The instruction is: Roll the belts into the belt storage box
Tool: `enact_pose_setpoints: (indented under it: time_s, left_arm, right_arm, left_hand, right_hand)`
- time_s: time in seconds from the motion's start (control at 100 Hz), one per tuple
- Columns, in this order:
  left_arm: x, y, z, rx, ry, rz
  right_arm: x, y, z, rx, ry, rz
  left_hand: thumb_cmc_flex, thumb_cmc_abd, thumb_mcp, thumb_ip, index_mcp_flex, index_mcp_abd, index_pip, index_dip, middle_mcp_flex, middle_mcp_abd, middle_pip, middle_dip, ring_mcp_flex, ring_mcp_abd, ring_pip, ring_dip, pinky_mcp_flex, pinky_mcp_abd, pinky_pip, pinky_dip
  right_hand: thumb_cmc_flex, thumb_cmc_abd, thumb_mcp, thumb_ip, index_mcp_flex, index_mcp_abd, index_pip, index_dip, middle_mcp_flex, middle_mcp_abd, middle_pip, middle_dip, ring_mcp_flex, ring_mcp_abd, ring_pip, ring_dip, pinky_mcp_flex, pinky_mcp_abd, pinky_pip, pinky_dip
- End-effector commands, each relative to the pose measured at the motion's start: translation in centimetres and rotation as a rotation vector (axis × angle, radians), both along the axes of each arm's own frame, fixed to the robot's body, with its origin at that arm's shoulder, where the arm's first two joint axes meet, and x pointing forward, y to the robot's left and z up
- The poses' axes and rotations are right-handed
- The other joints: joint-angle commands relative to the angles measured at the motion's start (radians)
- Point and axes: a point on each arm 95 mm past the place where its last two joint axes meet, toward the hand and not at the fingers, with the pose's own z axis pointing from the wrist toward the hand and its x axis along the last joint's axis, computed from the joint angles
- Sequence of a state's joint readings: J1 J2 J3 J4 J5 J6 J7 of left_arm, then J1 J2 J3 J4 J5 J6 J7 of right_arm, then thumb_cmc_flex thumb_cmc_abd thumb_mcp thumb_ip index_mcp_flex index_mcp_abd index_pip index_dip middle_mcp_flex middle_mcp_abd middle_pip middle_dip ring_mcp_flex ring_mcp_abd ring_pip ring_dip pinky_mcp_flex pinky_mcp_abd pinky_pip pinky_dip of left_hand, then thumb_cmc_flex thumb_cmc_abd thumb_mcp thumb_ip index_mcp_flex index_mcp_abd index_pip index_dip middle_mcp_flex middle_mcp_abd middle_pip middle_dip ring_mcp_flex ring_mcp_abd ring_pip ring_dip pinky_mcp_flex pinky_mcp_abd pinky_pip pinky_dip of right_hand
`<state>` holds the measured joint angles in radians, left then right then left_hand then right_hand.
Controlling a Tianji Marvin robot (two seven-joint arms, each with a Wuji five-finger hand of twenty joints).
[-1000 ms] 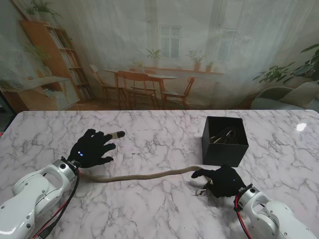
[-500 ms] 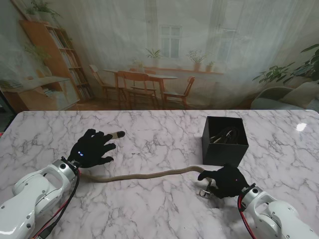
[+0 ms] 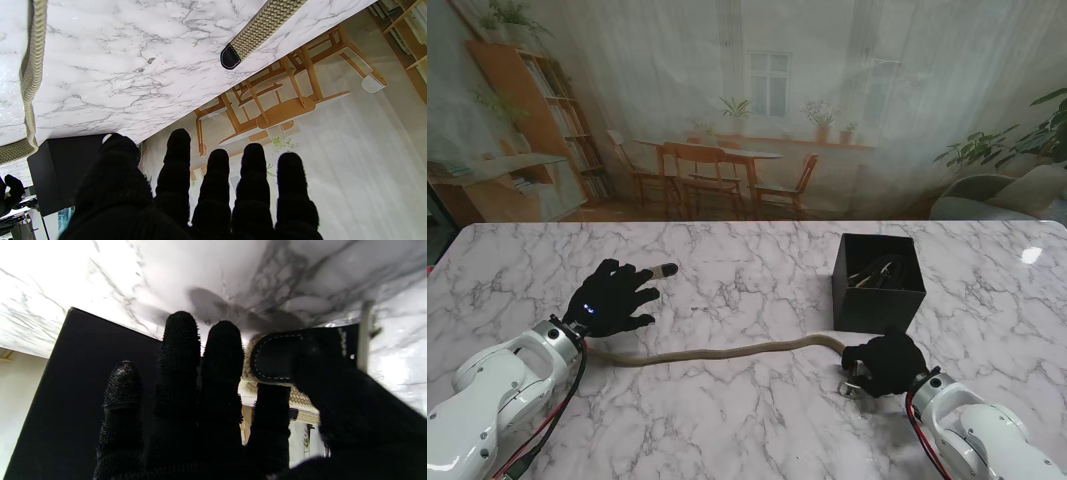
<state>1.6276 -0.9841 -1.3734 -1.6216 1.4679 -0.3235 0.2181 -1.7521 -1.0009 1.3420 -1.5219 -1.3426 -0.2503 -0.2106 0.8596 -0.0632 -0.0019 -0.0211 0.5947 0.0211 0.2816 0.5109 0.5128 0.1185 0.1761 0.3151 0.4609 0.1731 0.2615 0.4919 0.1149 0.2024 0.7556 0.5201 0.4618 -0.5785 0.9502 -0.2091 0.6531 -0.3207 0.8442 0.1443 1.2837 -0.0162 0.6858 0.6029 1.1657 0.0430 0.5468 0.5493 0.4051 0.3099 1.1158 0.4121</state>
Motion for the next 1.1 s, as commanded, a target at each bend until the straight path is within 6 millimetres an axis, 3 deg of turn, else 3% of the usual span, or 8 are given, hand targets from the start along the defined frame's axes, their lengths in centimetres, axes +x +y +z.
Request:
enact_pose_setpoints:
  time_s: [0.0,0.16,0.34,0.57,0.78,0.92,1.0,1.09]
  left_arm:
    - [0.0,-0.09,-0.19,0.002,0.012,0.003]
    - [0.0,-0.05,-0.19,0.001,0.011,0.004]
    - [0.0,-0.04,-0.2,0.0,0.012,0.004]
    - [0.0,-0.03,-0.21,-0.001,0.012,0.003]
    - [0.01,-0.03,-0.2,-0.002,0.012,0.003]
    - [0.04,-0.04,-0.21,-0.004,0.011,0.0]
    - [0.04,-0.05,-0.22,-0.006,0.011,0.0]
    - [0.05,-0.06,-0.23,-0.008,0.011,-0.001]
  right_arm:
    - [0.07,0.04,-0.19,-0.003,-0.017,-0.002]
    - [0.01,0.28,-0.28,0.016,-0.035,0.006]
    - [-0.09,0.34,-0.22,0.046,-0.02,0.024]
    - [-0.08,0.65,-0.58,0.11,0.029,0.003]
    - [0.0,0.68,-0.64,0.123,0.034,0.005]
    - [0.17,0.66,-0.72,0.137,0.007,0.027]
    - [0.23,0.65,-0.76,0.141,-0.003,0.036]
    - [0.32,0.74,-0.9,0.163,-0.005,0.038]
  left_hand:
    - [-0.001,0.05,-0.025,0.004,0.005,0.026,-0.005,-0.008,0.011,0.028,-0.01,0.007,-0.004,0.02,-0.018,0.003,-0.013,0.037,-0.026,0.01]
    - [-0.002,0.051,-0.025,0.004,0.004,0.026,-0.006,-0.008,0.009,0.027,-0.011,0.007,-0.005,0.02,-0.018,0.003,-0.013,0.036,-0.026,0.01]
    - [-0.005,0.052,-0.025,0.003,0.004,0.026,-0.006,-0.008,0.01,0.028,-0.011,0.007,-0.006,0.02,-0.019,0.003,-0.014,0.036,-0.028,0.01]
    - [-0.006,0.053,-0.026,0.003,0.005,0.027,-0.006,-0.008,0.009,0.029,-0.011,0.007,-0.007,0.02,-0.019,0.003,-0.014,0.036,-0.028,0.01]
    - [-0.006,0.053,-0.025,0.003,0.005,0.026,-0.006,-0.007,0.009,0.028,-0.011,0.007,-0.007,0.02,-0.019,0.003,-0.013,0.035,-0.028,0.011]
    - [-0.008,0.052,-0.026,0.003,0.006,0.029,-0.005,-0.007,0.009,0.029,-0.01,0.008,-0.007,0.021,-0.018,0.004,-0.014,0.035,-0.029,0.011]
    - [-0.006,0.053,-0.025,0.003,0.004,0.027,-0.006,-0.007,0.01,0.029,-0.009,0.008,-0.007,0.021,-0.018,0.004,-0.014,0.035,-0.028,0.011]
    - [-0.006,0.053,-0.025,0.003,0.001,0.028,-0.007,-0.008,0.011,0.029,-0.009,0.008,-0.006,0.02,-0.017,0.004,-0.013,0.035,-0.028,0.011]
  right_hand:
    - [0.033,-0.018,-0.026,-0.035,0.052,-0.062,0.109,-0.013,-0.043,0.007,0.0,0.021,-0.021,0.013,0.035,0.016,-0.017,0.027,-0.001,0.019]
    - [0.01,-0.025,-0.045,-0.034,0.171,-0.087,0.175,0.074,-0.386,0.059,-0.06,0.025,-0.192,0.027,0.013,0.019,-0.04,0.034,0.011,0.039]
    - [-0.009,-0.056,-0.015,-0.039,0.243,-0.073,0.208,0.108,-0.624,0.119,-0.234,-0.246,-0.368,0.022,-0.088,-0.095,-0.063,0.061,-0.021,0.052]
    - [0.024,-0.049,0.008,-0.043,0.249,-0.001,0.226,0.118,-0.249,0.074,-0.273,-0.357,-0.268,0.035,-0.226,-0.198,-0.04,0.088,-0.072,0.022]
    - [0.059,-0.041,0.032,-0.055,0.149,0.034,0.244,0.221,0.053,0.014,-0.075,-0.16,-0.098,-0.038,-0.127,-0.116,0.065,0.002,0.024,0.039]
    - [0.111,-0.049,0.067,-0.058,0.052,0.09,0.161,0.112,0.155,-0.021,0.065,-0.089,-0.005,-0.063,-0.049,-0.071,0.127,-0.039,0.078,0.033]
    - [0.058,-0.005,0.141,0.076,-0.065,0.151,-0.177,0.11,0.175,-0.014,0.107,-0.083,0.03,-0.06,-0.021,-0.048,0.138,-0.034,0.095,0.011]
    - [0.071,-0.004,0.155,0.087,-0.294,0.115,-0.228,0.096,0.176,0.007,0.175,-0.06,0.085,-0.038,0.025,-0.031,0.151,-0.008,0.102,0.008]
